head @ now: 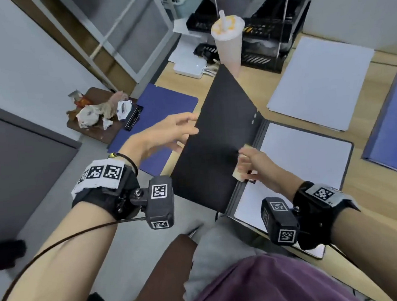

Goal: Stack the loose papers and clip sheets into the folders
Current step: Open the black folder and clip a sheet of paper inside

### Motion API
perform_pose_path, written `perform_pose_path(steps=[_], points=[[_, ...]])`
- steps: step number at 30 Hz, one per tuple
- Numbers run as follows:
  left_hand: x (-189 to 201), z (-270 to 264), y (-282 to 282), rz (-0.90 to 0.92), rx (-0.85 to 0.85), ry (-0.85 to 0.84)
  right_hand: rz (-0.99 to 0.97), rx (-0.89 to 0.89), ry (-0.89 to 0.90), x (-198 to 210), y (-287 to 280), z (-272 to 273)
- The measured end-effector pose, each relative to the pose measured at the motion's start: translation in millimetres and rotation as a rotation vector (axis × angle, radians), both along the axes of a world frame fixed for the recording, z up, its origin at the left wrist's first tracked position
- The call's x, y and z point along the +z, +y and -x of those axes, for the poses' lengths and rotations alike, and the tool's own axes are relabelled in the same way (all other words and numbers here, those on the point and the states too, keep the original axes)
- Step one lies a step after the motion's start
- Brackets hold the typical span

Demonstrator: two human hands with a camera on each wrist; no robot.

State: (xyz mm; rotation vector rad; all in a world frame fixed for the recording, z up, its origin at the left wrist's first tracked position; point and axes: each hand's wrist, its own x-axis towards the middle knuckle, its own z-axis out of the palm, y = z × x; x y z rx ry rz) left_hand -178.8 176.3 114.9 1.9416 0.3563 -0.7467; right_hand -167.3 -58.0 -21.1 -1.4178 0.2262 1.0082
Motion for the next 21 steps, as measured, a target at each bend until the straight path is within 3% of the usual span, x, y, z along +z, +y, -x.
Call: perform_pose_path(steps=[4, 9, 11, 14, 18, 21], points=[[5, -13, -47, 0.236, -0.045, 0.091, -0.109, -0.053, 0.046, 39, -13, -16], [-45, -30, -113, 0.303, -0.106, 0.203, -0.364, -0.246, 0.08, 68, -73, -12], [-71, -33, -136, 0.165, -0.1, 0.112, -0.361, -0.323, 0.081, 64, -101, 0], [-112, -33, -155, -0.073, -0.132, 0.001, -0.15, -0.396, 0.06, 46, -131, 23], [-144, -31, -164, -0.426, -0.556, -0.13, -0.031, -0.557, 0.152, 16, -152, 56], [-155, -25, -164, -0.598, -0.791, -0.095, 0.1, -0.585, 0.156, -7, -156, 74]])
